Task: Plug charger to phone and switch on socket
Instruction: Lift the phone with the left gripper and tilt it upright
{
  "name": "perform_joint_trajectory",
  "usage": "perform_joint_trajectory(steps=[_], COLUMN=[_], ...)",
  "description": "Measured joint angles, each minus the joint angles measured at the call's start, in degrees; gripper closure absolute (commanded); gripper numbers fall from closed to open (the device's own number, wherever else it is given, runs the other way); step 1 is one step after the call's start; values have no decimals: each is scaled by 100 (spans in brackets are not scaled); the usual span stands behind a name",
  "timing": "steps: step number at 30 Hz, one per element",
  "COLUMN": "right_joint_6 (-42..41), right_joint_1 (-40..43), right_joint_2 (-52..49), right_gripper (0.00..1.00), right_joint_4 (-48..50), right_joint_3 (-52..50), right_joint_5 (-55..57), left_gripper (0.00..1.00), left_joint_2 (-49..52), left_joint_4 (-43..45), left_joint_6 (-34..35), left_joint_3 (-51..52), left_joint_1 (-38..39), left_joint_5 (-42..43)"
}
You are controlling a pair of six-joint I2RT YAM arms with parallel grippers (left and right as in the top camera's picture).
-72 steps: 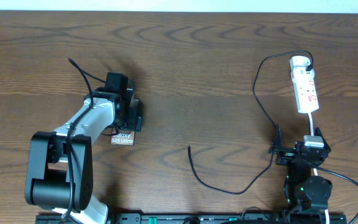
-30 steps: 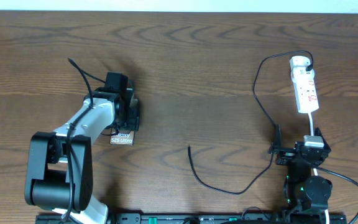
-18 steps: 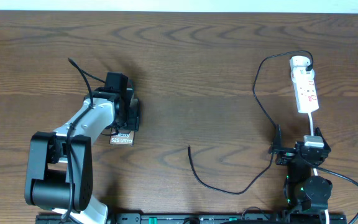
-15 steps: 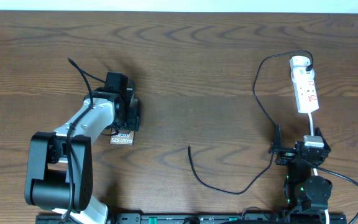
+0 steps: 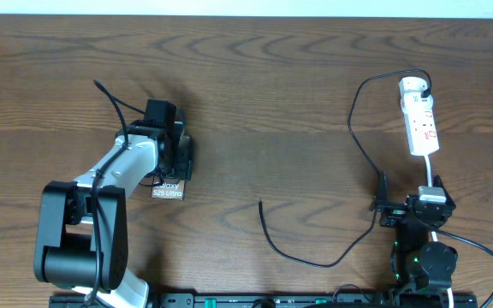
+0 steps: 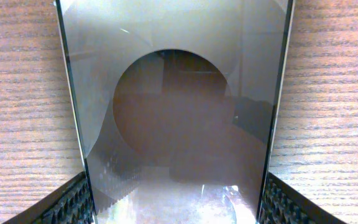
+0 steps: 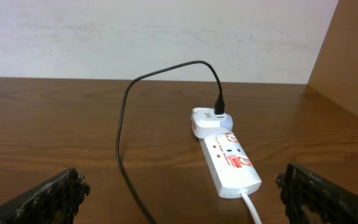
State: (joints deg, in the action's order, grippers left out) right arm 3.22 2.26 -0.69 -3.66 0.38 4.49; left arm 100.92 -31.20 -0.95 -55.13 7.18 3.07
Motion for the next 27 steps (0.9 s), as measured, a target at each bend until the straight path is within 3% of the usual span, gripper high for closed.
perform_joint_trajectory(steps=[9, 17, 20, 27], right_joint_6=[0, 0, 0, 0], right_joint_1=[0, 0, 0, 0], right_joint_2=[0, 0, 0, 0], right_gripper=[1, 1, 1, 1], right_joint_4=[0, 0, 0, 0], right_joint_3=[0, 0, 0, 0], right_joint_5=[0, 0, 0, -2], left_gripper=[93, 93, 93, 93], left_joint_2=[-177, -1425, -1897, -3001], left_joint_4=[-160, -151, -151, -160], left_joint_6=[179, 560, 892, 2712], left_joint_3=[-24, -26, -26, -26], left_joint_1=[-4, 0, 0, 0], left_joint_5=[428, 870, 907, 922])
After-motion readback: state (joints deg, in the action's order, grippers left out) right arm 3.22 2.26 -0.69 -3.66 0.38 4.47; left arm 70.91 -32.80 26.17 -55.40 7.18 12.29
